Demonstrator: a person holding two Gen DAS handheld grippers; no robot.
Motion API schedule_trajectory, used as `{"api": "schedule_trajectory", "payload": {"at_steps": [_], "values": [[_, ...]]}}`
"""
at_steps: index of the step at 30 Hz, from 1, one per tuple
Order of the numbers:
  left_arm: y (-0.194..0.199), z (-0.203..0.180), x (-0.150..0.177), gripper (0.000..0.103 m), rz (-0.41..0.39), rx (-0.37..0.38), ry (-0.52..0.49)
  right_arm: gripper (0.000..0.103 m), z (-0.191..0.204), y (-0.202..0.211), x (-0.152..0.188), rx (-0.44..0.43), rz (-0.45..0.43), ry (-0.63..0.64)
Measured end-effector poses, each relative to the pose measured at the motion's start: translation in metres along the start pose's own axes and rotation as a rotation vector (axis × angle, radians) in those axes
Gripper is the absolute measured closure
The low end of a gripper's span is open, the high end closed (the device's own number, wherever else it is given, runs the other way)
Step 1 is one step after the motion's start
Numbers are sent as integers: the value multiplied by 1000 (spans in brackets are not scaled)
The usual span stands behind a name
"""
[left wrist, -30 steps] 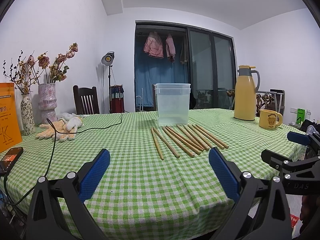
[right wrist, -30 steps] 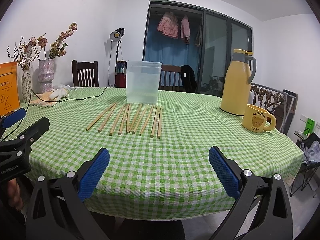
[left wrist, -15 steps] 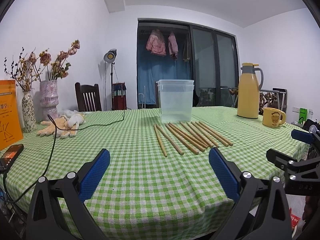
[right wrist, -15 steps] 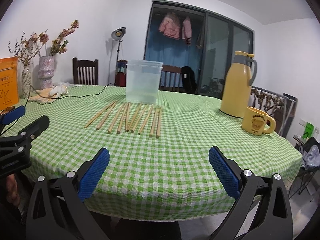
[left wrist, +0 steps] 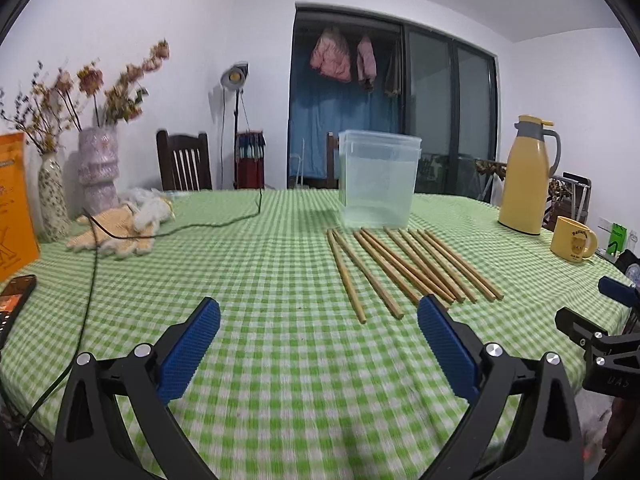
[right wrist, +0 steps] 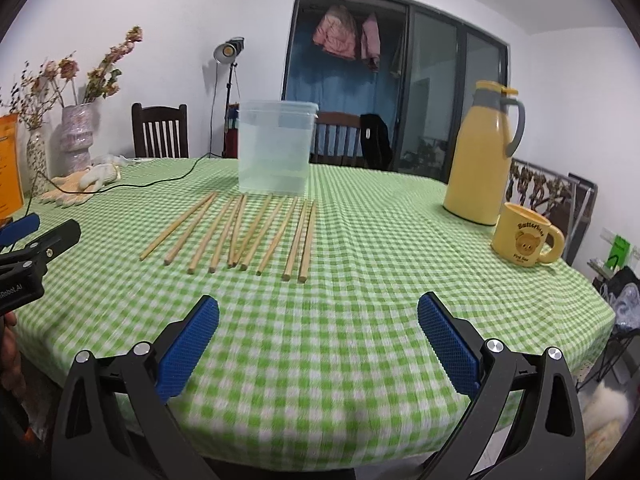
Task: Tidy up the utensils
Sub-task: 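Lower the right gripper toward the chopsticks while the left gripper approaches another chopstick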
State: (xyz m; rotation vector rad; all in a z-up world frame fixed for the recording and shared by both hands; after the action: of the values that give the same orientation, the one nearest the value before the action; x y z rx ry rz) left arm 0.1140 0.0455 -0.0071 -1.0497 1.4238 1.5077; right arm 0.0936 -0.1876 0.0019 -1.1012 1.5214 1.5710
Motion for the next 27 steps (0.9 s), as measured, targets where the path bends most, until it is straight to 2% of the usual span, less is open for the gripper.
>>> {"api": "schedule_trajectory", "payload": {"at_steps": [4, 11, 13, 14, 15, 17, 20, 24, 27], "values": [[-19, 4, -13, 7, 41, -16, -2, 7, -14, -25, -16, 4, 66, -58], [-72, 6, -43, 7, 183, -20, -61, 8, -27, -73, -42, -23, 175, -102], [-87, 8, -47, 12, 226, -16, -66, 8, -26, -85, -44, -29, 212, -89], [-99, 8, -49, 16, 263, -9, -63, 14, -24, -96, -46, -32, 247, -68], [-105, 7, -49, 24, 284, -1, -63, 28, -22, -102, -46, -40, 267, -55], [-122, 4, -44, 32, 355, 30, -61, 44, -21, -117, -44, -45, 315, -38], [-140, -2, -33, 41, 449, 86, -59, 54, -19, -130, -40, -80, 372, -42], [-147, -14, -18, 53, 506, 128, -91, 63, -11, -140, -35, -103, 429, -9], [-147, -23, -13, 55, 517, 138, -115, 65, -12, -143, -30, -106, 457, -13]]}}
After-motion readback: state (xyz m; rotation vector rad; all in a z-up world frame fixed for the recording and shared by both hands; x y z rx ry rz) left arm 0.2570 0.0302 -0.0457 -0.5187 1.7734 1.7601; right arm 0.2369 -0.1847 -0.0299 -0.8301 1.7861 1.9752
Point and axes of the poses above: each gripper's, at about its wrist camera, not at the fingertips, and y roughly against the way its jaws point, z to its left, x to its underside, the point moved 4 cm from there along -y, roughly the way its jaws point, and after that the axes turned 4 degrees about -y, right-handed, at the moved point
